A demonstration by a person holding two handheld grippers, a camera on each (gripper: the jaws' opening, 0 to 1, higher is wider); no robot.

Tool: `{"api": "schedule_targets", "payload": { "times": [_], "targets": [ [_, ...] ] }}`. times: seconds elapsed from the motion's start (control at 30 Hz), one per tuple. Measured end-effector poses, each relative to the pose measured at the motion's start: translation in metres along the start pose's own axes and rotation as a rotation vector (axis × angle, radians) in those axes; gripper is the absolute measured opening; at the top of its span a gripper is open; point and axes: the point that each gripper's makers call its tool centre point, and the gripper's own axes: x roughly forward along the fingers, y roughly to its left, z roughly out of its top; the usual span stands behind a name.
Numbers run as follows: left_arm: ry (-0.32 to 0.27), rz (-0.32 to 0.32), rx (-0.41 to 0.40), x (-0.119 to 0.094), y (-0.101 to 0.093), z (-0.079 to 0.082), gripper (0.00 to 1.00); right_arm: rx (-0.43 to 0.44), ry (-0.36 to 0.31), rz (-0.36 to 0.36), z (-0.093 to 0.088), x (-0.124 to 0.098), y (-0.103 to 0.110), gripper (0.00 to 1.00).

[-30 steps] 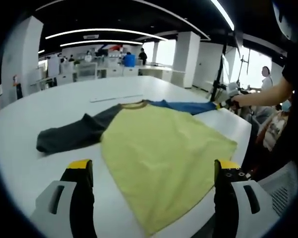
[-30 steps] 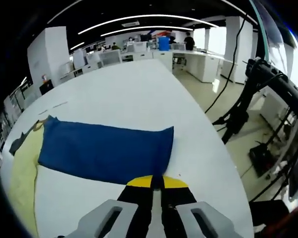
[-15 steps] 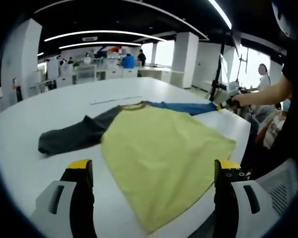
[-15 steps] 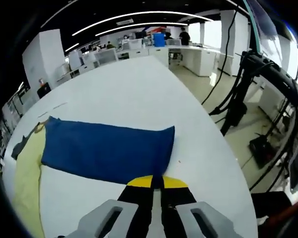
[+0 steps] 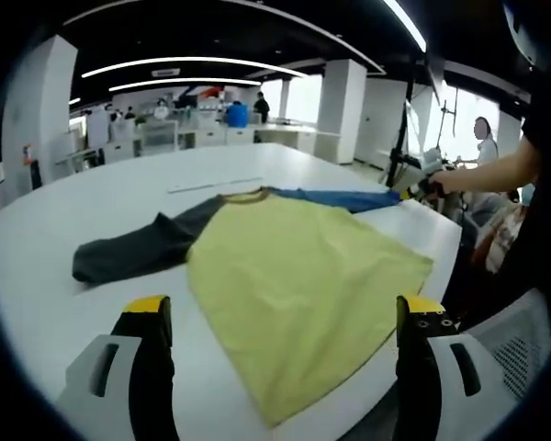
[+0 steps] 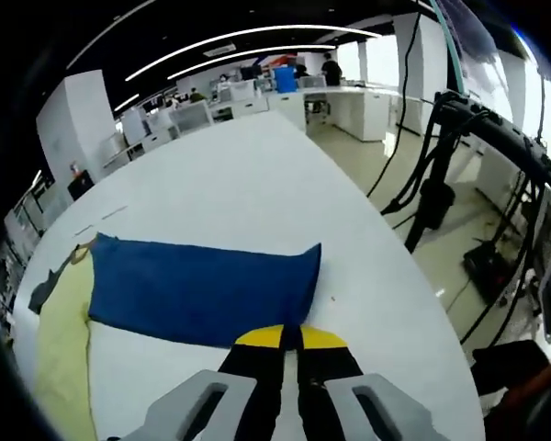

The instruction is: Fold the garment on the visible template until the final outline fits inside the template.

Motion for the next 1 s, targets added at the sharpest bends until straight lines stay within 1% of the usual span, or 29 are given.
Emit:
{"api": "schedule_targets", "payload": {
  "times": [0.2,0.33,0.6,0.87,1.0],
  "targets": [
    [0.009,-0.004,0.004,-0.003,0.001,-0.002,0.99,-0.011,-0.031,0.024,0.012,-0.006,0.013,0.0],
    [0.001,-0.004,0.006,-0.005,0.0,0.0,0.99,-0.013,-0.049,0.047,0.019,-0.008,0.023,0.0],
    [0.0,-0.005,0.014,-0.006,0.0,0.001,0.99,-0.045,-0.074,0.106,0.031,-0.01,0.057,0.0],
    [-0.007,-0.006,0.016,-0.008,0.0,0.002,0.99,-0.073,-0.093,0.15,0.04,-0.01,0.084,0.0],
    [0.001,-0.019,0.023,-0.008,-0.002,0.001,0.99,-0.081,-0.098,0.174,0.042,-0.008,0.098,0.0]
  ]
}}
